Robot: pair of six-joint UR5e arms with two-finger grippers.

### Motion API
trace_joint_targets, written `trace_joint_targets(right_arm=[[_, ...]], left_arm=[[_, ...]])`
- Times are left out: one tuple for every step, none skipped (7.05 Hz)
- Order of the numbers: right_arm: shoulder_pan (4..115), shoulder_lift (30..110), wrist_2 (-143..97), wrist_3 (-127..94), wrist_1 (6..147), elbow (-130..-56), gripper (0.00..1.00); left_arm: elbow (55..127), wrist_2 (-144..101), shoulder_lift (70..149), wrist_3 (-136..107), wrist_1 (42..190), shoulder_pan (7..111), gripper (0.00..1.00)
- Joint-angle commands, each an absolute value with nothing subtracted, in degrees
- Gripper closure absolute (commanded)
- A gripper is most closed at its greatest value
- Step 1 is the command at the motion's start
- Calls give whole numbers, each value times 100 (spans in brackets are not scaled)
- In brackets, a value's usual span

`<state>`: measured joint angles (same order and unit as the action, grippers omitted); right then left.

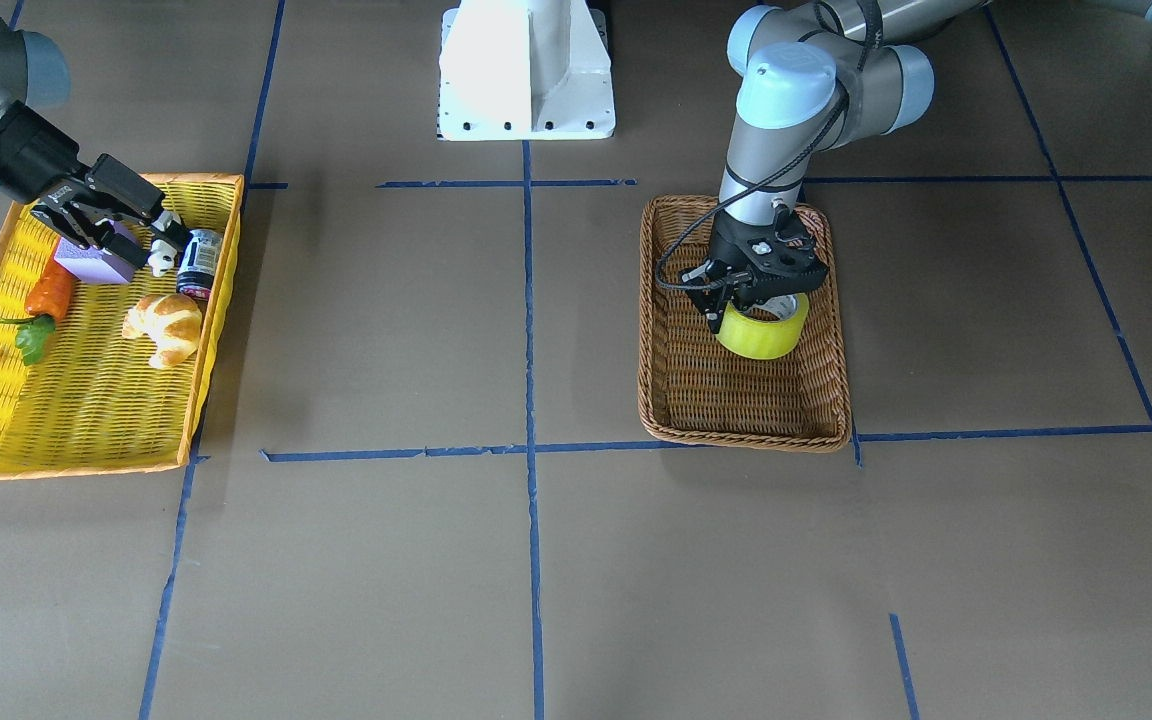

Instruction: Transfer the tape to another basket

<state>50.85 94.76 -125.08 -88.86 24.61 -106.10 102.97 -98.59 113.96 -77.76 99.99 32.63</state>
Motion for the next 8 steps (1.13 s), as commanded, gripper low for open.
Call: trace_joint_targets(right_arm=[[5054,9448,-12472,-8886,2461,-10556,0],[4984,9440,-12376,-8886,2461,-10547,0],[4966,9431,-12349,-8886,2461,-10547,0],[4966,9431,-12349,-8886,2461,-10547,0],[4966,9431,-12349,-8886,2461,-10547,0],[4966,9431,-12349,-8886,2461,-10547,0],[4966,9439,-12349,-8877,2461,-10538,0],[4966,9431,-12349,-8877,2461,-10529,0]], left_arm=[[10301,-10315,11382,-7778,9984,3199,95],[10301,-10344,11382,-7778,9976,3199,95],[10266,-10345,11364,-7778,9984,3199,94],[10179,-10345,11382,-7770,9993,3199,91],[10178,-10345,11391,-7770,9993,3199,74],[10178,-10353,11391,-7743,9993,3199,41],[10239,-10345,11391,-7726,10002,3199,0],[10413,-10345,11373,-7708,9985,3269,0]])
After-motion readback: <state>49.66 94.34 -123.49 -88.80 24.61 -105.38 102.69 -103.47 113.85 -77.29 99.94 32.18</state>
